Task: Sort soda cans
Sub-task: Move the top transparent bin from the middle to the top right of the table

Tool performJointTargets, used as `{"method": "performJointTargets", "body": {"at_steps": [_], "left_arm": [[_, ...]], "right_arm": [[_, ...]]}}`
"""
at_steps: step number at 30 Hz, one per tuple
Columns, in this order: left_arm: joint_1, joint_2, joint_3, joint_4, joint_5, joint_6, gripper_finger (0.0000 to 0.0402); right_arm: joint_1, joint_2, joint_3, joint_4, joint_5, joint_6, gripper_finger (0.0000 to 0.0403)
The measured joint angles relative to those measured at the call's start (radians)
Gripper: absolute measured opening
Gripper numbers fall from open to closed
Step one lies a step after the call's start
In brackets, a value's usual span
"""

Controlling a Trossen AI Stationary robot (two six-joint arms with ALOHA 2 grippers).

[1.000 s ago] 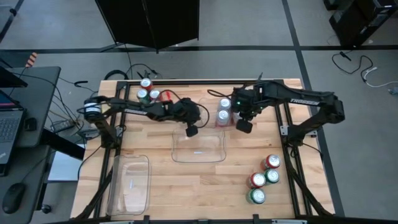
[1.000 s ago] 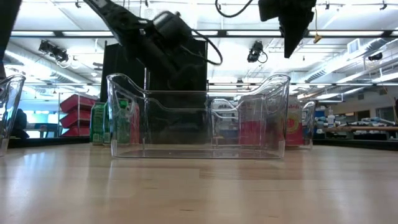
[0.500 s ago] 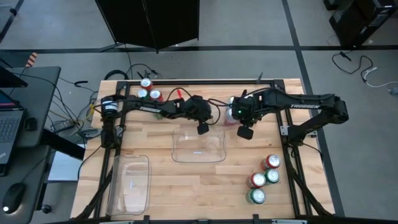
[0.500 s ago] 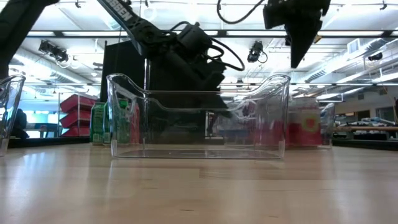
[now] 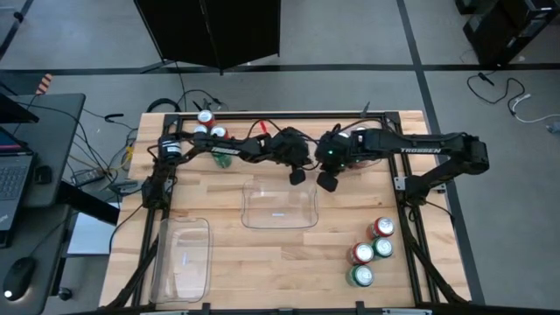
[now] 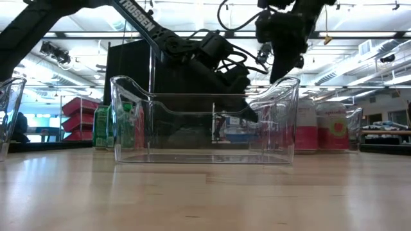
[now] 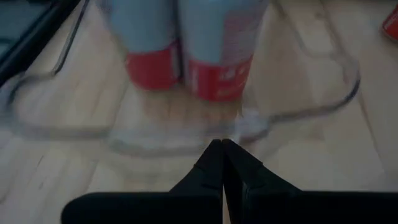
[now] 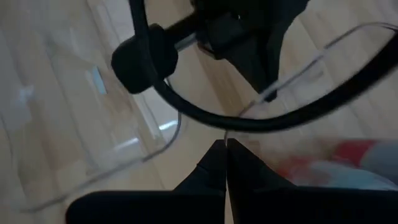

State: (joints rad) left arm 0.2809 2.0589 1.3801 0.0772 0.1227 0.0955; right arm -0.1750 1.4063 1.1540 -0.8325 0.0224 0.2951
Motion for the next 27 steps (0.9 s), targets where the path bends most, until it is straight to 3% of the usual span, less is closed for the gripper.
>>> {"method": "performJointTargets", "body": {"at_steps": [6,17,22,27], "left_arm": [[0.051,-0.105,-0.07,-0.097,0.012,0.003,0.0001],[0.106,-0.353,-0.522,0.303,0.047,-0.134,0.0],[0.106,-0.445,-0.659,0.377,0.027,-0.159,0.0],[0.105,-0.507,-0.745,0.426,-0.012,-0.17,0.0]], "right_arm": [[-0.019,0.0,-0.091,0.182,-0.069,0.001,0.0],[-0.03,0.001,-0.217,0.287,-0.077,0.036,0.0],[-0.073,0.0,-0.245,0.28,-0.083,0.043,0.0],[-0.136,0.0,-0.26,0.253,-0.014,0.04,0.0]]}}
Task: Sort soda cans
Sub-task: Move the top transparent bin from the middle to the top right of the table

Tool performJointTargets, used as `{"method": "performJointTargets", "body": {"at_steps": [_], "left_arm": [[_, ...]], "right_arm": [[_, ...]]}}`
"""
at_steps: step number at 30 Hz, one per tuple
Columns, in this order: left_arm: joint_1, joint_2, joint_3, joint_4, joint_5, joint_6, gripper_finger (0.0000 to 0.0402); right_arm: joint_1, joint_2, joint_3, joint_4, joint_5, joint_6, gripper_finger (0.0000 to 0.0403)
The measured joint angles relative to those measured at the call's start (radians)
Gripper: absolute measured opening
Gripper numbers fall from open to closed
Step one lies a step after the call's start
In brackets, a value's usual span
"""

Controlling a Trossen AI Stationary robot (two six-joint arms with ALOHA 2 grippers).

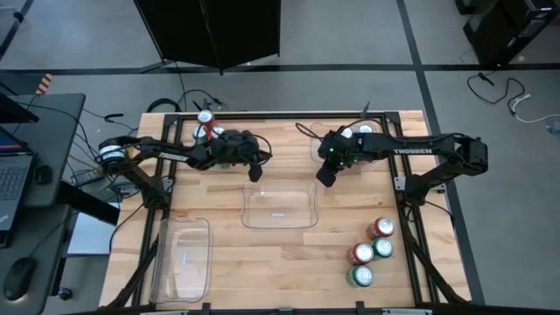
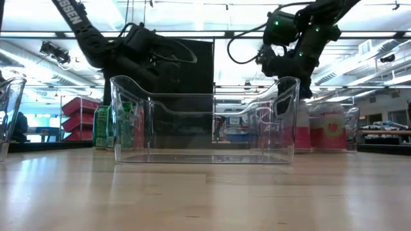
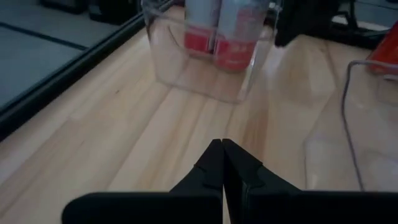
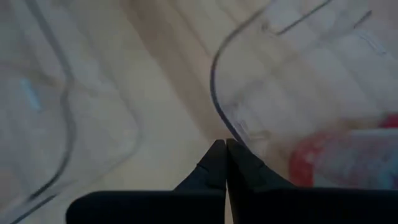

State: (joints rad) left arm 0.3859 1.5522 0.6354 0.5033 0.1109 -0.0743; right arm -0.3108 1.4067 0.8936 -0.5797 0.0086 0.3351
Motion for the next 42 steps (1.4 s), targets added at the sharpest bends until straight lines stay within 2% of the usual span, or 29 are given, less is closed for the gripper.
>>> {"method": "performJointTargets", "body": {"at_steps": [7,24,26,29,31,36,42], "left_arm": [[0.001,-0.011,-0.042,0.025,-0.011,-0.009,0.0001],[0.0,-0.011,-0.047,0.027,-0.011,-0.012,0.0002],[0.0,-0.011,-0.047,0.027,-0.011,-0.013,0.0002],[0.0,-0.011,-0.047,0.027,-0.011,-0.013,0.0002],[0.0,-0.011,-0.047,0.027,-0.011,-0.013,0.0002],[0.0,-0.01,-0.047,0.027,-0.011,-0.013,0.0002],[0.0,-0.01,-0.047,0.026,-0.012,-0.013,0.0002]], "right_arm": [[-0.085,0.0,0.0,-0.059,0.02,-0.066,0.0],[-0.136,0.0,-0.001,-0.301,0.261,-0.111,0.0],[-0.131,-0.002,0.0,-0.329,0.256,-0.113,0.0],[-0.109,-0.013,0.0,-0.372,0.176,-0.109,0.0],[-0.088,-0.021,0.0,-0.42,0.173,-0.092,0.0],[-0.073,-0.026,0.0,-0.539,0.307,-0.005,0.0],[-0.128,-0.027,-0.044,-0.539,0.388,0.03,0.0]]}}
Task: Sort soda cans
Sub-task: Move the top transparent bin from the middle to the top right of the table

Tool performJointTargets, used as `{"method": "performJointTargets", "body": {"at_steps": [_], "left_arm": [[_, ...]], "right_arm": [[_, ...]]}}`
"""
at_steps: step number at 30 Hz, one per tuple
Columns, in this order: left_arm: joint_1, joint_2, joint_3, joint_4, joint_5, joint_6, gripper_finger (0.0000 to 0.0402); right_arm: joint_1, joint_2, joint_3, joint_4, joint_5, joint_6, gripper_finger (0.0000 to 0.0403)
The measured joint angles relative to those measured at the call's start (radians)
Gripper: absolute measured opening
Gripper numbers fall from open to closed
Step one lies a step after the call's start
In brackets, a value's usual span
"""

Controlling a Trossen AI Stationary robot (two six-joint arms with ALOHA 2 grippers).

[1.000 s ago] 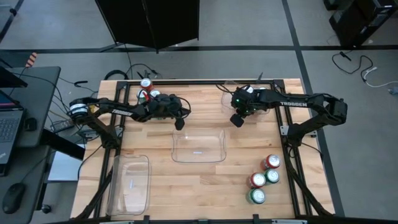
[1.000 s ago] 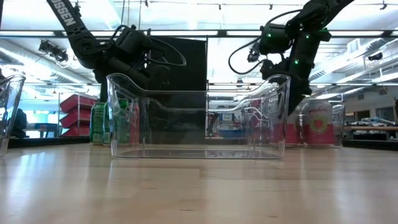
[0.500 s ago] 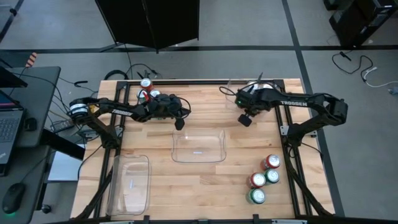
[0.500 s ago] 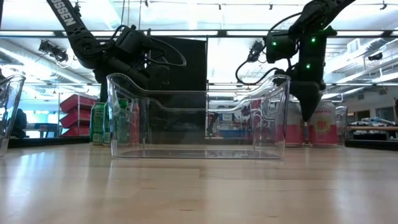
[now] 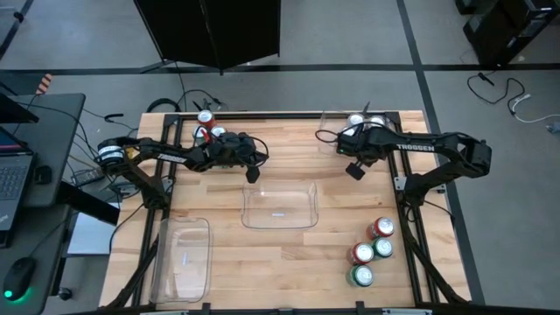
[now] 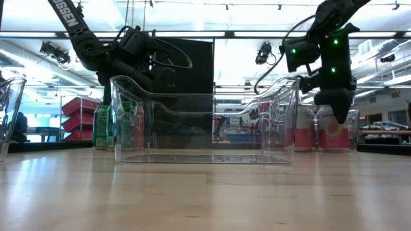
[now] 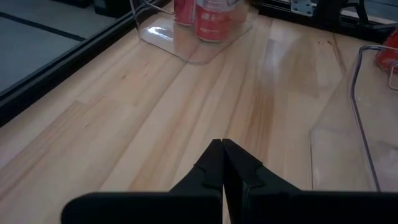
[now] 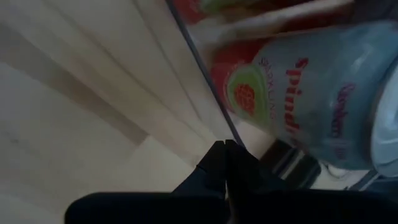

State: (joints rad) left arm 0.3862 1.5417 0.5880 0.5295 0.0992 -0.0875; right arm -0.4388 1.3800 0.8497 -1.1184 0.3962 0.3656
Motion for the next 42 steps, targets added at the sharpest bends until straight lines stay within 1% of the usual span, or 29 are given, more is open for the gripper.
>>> {"method": "performJointTargets", "body": {"at_steps": [2,5,7,16,22,25,29,34,36,38,40,42], "left_arm": [[0.0,0.0,0.0,0.002,0.0,0.0,0.0002],[0.0,0.0,0.0,0.004,0.0,0.0,0.0002],[0.0,0.0,0.0,0.003,0.0,0.001,0.0002],[0.0,0.0,0.0,0.002,-0.001,0.002,0.0002],[0.0,0.0,0.0,0.001,-0.001,0.003,0.0002],[0.0,0.0,0.0,-0.002,0.019,0.005,0.0002],[-0.001,0.0,0.0,-0.002,0.022,0.008,0.0002],[-0.001,0.0,0.0,0.009,0.025,0.028,0.0002],[-0.001,0.0,0.0,0.013,0.025,0.03,0.0002],[-0.001,0.0,0.0,0.022,0.025,0.031,0.0002],[-0.001,0.0,0.0,0.033,0.026,0.036,0.0002],[0.003,0.0,0.0,0.044,0.026,0.057,0.0002]], "right_arm": [[-0.027,0.0,-0.029,0.013,0.02,0.0,0.0],[-0.063,0.0,-0.063,0.031,0.085,0.009,0.0],[-0.084,0.0,-0.077,0.046,0.11,0.021,0.0],[-0.156,0.0,-0.075,0.1,0.157,0.02,0.0],[-0.182,-0.005,-0.075,0.082,0.164,-0.005,0.0],[-0.177,-0.039,-0.074,0.056,0.15,-0.01,0.0],[-0.137,-0.119,-0.072,0.025,0.098,-0.032,0.0],[-0.07,-0.242,-0.046,0.059,-0.018,-0.026,0.0],[-0.039,-0.286,-0.036,0.132,-0.097,-0.058,0.0],[-0.009,-0.317,-0.035,0.241,-0.171,-0.123,0.0],[0.011,-0.325,-0.034,0.366,-0.224,-0.177,0.0],[0.02,-0.305,-0.034,0.472,-0.265,-0.231,0.0]]}}
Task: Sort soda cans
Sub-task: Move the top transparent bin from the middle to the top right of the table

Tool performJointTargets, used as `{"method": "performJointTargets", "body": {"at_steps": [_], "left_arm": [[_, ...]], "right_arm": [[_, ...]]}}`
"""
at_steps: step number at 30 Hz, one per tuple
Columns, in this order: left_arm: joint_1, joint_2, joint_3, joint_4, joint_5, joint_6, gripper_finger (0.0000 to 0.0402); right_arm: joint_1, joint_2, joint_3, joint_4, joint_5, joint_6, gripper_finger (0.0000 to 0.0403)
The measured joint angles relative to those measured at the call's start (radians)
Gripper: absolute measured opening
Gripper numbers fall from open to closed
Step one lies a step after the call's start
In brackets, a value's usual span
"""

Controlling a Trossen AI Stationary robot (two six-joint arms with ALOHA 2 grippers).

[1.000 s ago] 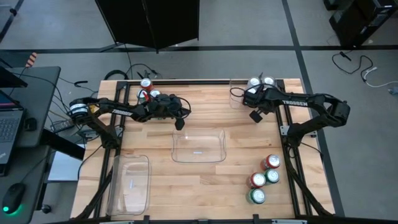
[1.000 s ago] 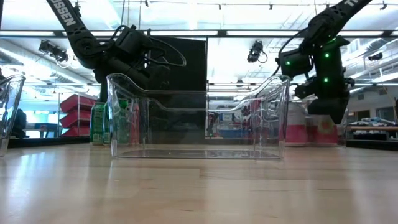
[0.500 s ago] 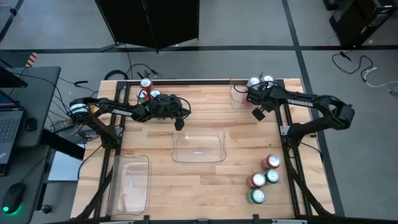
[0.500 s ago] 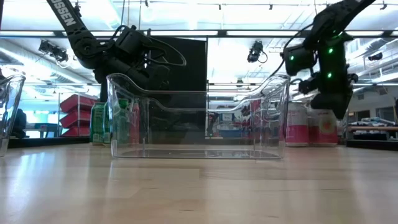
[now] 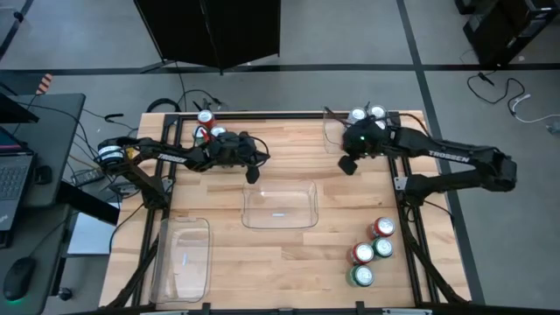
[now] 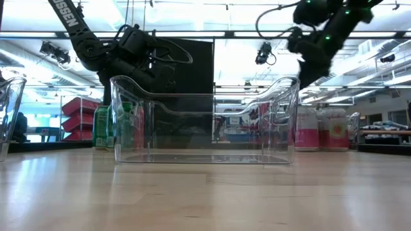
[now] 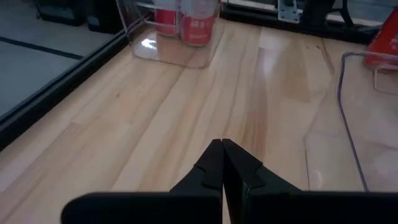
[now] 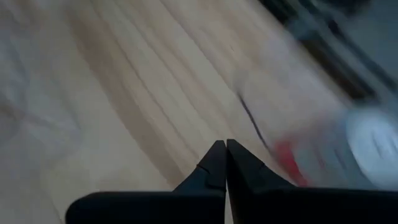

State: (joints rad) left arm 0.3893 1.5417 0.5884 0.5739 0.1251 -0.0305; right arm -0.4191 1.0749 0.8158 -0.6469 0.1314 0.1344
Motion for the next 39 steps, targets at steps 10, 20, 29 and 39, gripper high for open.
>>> {"method": "performJointTargets", "body": {"at_steps": [10,20,29,39], "left_arm": [[0.026,0.0,0.0,0.014,0.07,-0.003,0.0001],[0.03,0.0,0.0,0.001,0.068,0.002,0.0001],[0.03,0.0,0.0,-0.017,0.055,0.02,0.0002],[0.03,0.0,0.0,-0.017,0.052,0.02,0.0004]], "right_arm": [[-0.036,0.27,0.082,0.178,-0.006,-0.133,0.0],[-0.085,0.488,0.267,0.098,0.088,-0.15,0.0],[-0.116,0.534,0.314,0.014,0.157,-0.137,0.0],[-0.114,0.438,0.312,-0.013,0.189,-0.139,0.0]]}}
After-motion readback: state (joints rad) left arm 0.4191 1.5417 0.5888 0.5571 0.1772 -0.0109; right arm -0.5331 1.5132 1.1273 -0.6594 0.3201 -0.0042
